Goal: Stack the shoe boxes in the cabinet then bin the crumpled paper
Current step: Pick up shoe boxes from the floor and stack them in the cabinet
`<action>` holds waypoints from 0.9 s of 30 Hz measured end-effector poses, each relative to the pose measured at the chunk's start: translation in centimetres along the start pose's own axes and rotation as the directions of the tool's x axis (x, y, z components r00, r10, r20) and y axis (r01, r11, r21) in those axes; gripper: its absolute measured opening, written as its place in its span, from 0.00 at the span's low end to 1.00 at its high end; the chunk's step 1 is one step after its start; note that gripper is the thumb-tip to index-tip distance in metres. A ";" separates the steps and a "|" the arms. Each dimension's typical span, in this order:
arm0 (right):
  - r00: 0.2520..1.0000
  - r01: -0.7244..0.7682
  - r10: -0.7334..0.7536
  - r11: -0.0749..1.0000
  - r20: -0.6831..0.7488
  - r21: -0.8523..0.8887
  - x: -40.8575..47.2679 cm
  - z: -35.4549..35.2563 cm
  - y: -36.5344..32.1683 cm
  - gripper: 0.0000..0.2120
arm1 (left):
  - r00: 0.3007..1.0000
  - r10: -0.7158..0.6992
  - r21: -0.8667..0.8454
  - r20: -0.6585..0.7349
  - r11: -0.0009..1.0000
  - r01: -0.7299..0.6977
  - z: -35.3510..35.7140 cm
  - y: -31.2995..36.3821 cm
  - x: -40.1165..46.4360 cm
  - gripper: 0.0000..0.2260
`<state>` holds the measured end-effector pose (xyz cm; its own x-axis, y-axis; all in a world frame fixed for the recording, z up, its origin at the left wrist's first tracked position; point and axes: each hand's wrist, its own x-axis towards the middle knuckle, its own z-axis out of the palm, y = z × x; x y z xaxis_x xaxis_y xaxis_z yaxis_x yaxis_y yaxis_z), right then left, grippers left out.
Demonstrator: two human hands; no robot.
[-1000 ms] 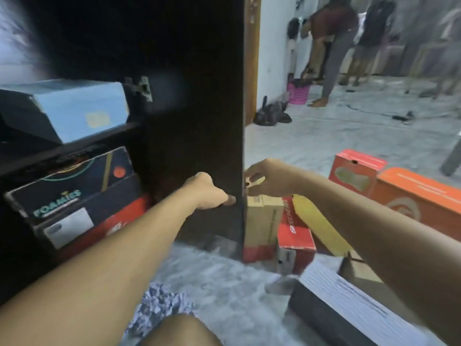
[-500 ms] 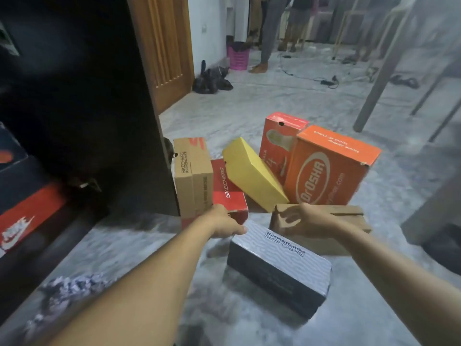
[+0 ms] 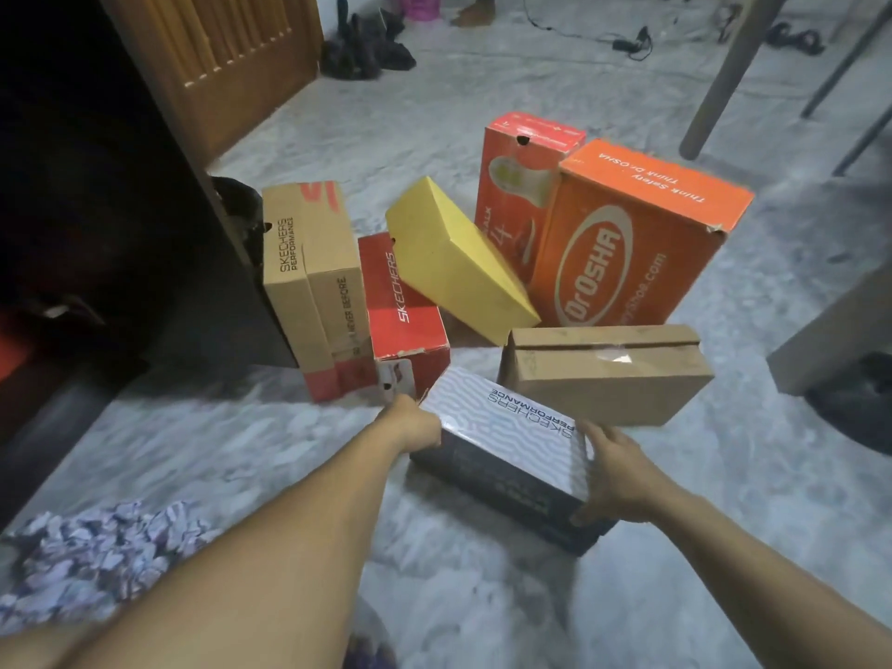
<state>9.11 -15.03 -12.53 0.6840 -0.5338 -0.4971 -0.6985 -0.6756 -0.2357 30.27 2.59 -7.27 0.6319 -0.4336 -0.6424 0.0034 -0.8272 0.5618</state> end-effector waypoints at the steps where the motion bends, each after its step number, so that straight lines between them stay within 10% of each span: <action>1: 0.999 0.017 -0.017 1.000 -0.039 0.010 0.2 0.3 0.3 0.66 | 1.000 -0.012 -0.024 0.003 1.000 0.012 0.2 -0.2 0.3 0.11; 14: 0.988 0.057 -0.114 0.898 0.106 0.437 2.8 -2.1 1.9 0.47 | 0.978 -0.160 -0.444 -0.133 0.892 0.085 1.8 -3.0 1.3 0.16; 22: 0.984 -0.066 0.176 0.407 -0.007 0.911 1.5 2.1 2.3 0.39 | 0.978 -0.204 -0.412 -0.032 0.894 0.173 1.3 -4.1 -0.1 0.19; 27: 0.934 -0.058 0.339 0.450 -0.111 0.891 0.8 3.0 0.6 0.33 | 0.985 -0.156 -0.416 -0.072 0.902 0.113 0.4 -3.4 -1.0 0.16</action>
<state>8.66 -14.33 -15.57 0.4251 -0.7844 -0.4517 -0.5407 0.1801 -0.8217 29.25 5.68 -8.73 0.6777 -0.2724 -0.6831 0.3967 -0.6467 0.6514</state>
